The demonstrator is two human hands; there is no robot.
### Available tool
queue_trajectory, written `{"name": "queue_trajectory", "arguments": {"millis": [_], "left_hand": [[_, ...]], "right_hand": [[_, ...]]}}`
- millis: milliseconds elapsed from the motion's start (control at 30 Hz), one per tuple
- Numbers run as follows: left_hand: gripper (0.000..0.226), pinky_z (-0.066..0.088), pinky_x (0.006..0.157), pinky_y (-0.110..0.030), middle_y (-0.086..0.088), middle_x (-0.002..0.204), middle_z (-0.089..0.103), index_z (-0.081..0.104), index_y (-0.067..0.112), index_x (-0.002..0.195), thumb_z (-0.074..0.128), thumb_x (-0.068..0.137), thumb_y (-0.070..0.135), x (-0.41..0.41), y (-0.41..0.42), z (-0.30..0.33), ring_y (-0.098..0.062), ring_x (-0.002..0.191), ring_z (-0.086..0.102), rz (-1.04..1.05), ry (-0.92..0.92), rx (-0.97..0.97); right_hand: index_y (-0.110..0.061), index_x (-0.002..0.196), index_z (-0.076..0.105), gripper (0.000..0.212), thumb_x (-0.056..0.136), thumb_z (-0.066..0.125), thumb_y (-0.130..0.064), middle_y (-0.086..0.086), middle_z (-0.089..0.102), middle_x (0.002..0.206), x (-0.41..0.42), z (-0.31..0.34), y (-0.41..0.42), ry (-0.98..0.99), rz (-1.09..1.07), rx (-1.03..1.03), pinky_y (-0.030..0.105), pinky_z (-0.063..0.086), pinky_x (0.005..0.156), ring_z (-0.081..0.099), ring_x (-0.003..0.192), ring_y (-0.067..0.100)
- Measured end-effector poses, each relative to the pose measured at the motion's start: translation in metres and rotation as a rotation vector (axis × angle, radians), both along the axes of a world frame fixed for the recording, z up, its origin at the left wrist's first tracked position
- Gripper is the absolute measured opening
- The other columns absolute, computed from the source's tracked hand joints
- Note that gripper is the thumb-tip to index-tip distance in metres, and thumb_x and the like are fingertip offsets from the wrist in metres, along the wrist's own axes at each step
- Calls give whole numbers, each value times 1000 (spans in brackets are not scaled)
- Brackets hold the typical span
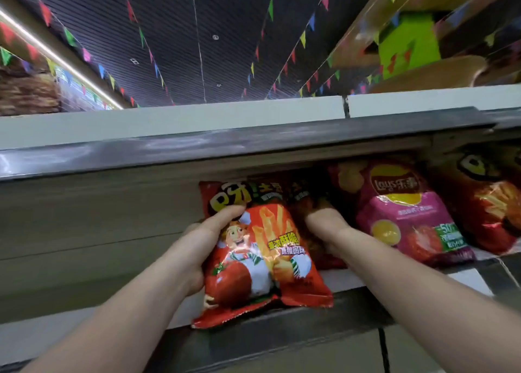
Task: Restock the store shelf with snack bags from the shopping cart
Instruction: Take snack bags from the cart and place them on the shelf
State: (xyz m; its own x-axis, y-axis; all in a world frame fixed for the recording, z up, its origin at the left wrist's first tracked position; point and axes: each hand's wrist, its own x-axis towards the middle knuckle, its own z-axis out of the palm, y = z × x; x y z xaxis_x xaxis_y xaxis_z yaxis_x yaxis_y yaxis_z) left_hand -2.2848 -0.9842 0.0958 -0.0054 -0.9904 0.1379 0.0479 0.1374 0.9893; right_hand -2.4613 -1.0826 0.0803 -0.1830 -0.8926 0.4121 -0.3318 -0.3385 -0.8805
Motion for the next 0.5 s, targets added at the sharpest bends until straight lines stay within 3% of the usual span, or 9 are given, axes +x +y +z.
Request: {"name": "queue_trajectory", "arguments": {"millis": [100, 200, 267, 400, 500], "left_hand": [[25, 57, 50, -30, -11, 65, 71, 70, 10, 79, 74, 70, 33, -17, -1, 4, -22, 49, 67, -7, -3, -18], [22, 54, 44, -28, -10, 54, 68, 65, 8, 77, 72, 77, 28, -35, -7, 7, -20, 42, 64, 60, 12, -38], [22, 55, 53, -29, -9, 51, 66, 62, 7, 75, 73, 78, 26, -46, -10, 7, -20, 42, 64, 119, 7, -61], [29, 54, 87, -42, -17, 86, 70, 61, 3, 77, 72, 79, 30, -64, -22, -1, -33, 86, 69, 206, -67, -97], [41, 45, 87, -34, -17, 111, 61, 59, 0, 104, 56, 89, 39, -76, -29, -4, -34, 107, 59, 260, -262, -142]], "right_hand": [[-15, 129, 50, 43, 93, 46, -37, 17, 59, 124, -5, 15, 21, 75, -60, -113, 40, 48, 81, 59, 95, 34], [-13, 121, 58, 32, 91, 49, -17, 12, 63, 114, -17, 19, 49, -34, -7, -222, 35, 46, 93, 57, 107, 29], [-15, 127, 54, 36, 91, 51, -18, 7, 60, 121, -26, 19, 72, 72, -73, -294, 24, 40, 90, 53, 115, 25], [-16, 134, 47, 43, 91, 51, -20, 6, 54, 130, -37, 10, 94, 528, -255, -430, 25, 31, 98, 43, 123, 21], [-16, 134, 48, 43, 92, 50, -22, 5, 55, 129, -42, -3, 93, 651, -337, -485, 25, 28, 100, 41, 122, 19]]}}
